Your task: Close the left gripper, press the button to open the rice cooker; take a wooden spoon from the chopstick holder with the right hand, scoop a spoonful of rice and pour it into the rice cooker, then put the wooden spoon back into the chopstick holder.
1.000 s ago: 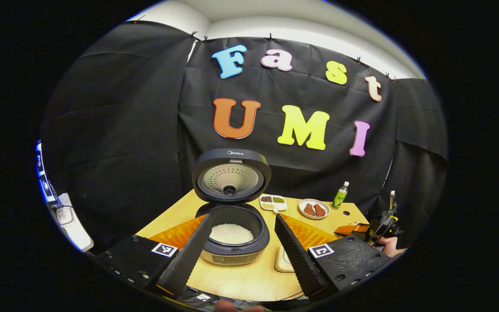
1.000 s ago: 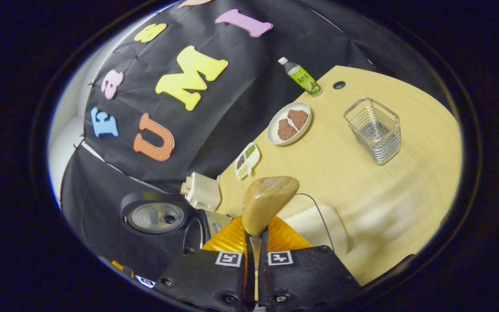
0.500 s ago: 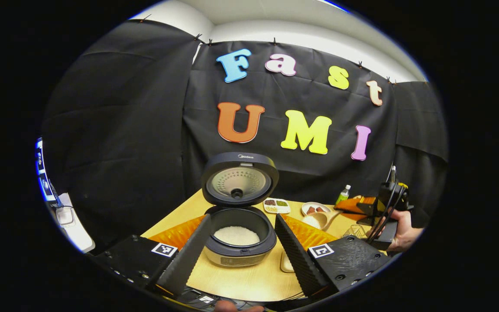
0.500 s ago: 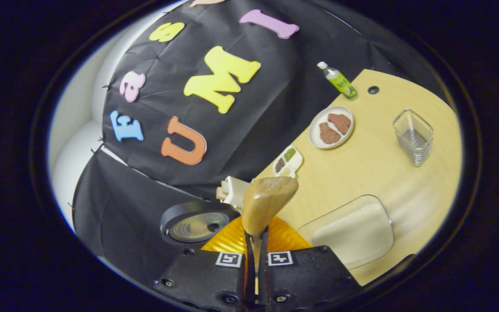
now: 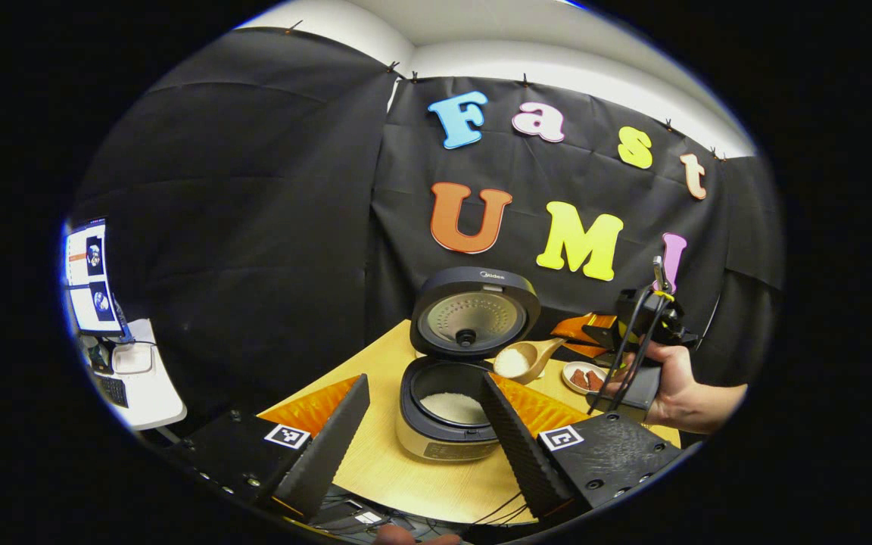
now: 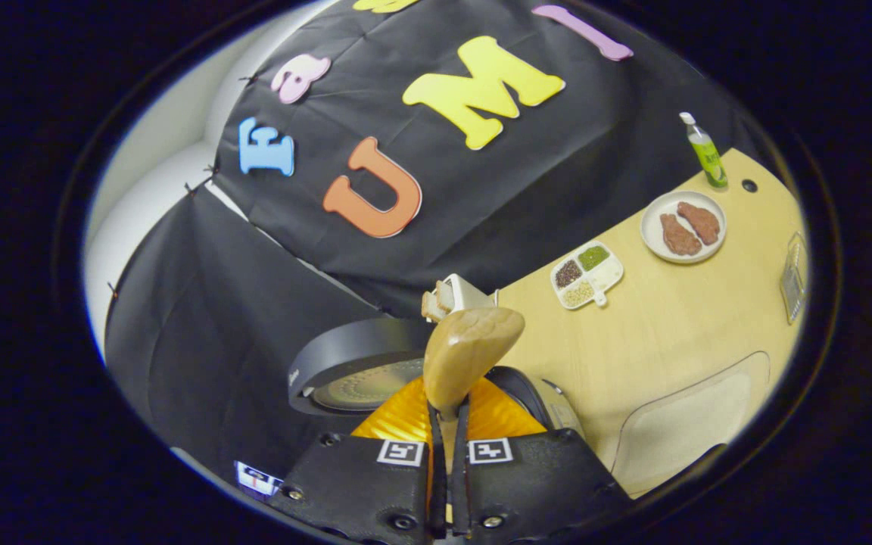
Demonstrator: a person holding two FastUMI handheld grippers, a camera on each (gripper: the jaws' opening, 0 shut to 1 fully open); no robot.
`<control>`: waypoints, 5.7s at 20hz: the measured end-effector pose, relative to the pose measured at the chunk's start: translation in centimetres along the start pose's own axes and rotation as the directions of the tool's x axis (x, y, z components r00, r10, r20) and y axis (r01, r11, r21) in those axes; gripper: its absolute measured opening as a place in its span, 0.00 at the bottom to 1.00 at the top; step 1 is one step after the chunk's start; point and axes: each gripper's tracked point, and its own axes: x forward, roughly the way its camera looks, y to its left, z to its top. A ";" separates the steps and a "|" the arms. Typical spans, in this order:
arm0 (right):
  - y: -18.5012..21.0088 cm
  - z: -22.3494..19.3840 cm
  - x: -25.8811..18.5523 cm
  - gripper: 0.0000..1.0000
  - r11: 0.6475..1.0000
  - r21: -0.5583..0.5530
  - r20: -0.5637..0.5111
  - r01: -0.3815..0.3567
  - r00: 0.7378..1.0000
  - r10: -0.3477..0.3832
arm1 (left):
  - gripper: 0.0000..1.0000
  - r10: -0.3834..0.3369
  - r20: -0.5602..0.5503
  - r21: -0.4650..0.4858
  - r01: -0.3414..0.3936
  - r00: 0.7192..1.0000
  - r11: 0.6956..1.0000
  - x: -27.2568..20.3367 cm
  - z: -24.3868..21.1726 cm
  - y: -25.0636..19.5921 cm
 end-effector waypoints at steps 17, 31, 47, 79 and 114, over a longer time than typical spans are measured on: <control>1.9 -1.3 1.8 0.08 0.805 -0.515 0.188 0.296 0.955 -0.231 | 0.95 -0.298 0.136 0.121 0.283 0.945 0.952 1.6 -4.8 0.8; 4.6 0.0 0.9 0.08 0.415 -0.816 0.400 0.403 0.911 -0.098 | 0.95 -0.272 0.141 0.065 0.265 0.952 0.962 1.9 -6.3 2.6; 2.2 2.2 -7.2 0.08 0.912 -0.394 0.205 0.115 0.978 -0.035 | 0.95 -0.132 0.089 0.080 0.125 0.987 0.989 -0.4 -2.1 -0.4; -43.5 15.9 -21.1 0.08 0.815 0.032 0.206 0.578 0.794 -0.572 | 0.95 -0.064 0.074 0.081 0.058 0.995 0.995 6.7 6.7 -13.5; -29.6 18.1 -34.6 1.00 0.768 -0.259 0.530 0.586 0.751 -0.394 | 0.95 0.009 0.045 0.106 -0.013 0.999 0.994 21.1 13.5 -11.8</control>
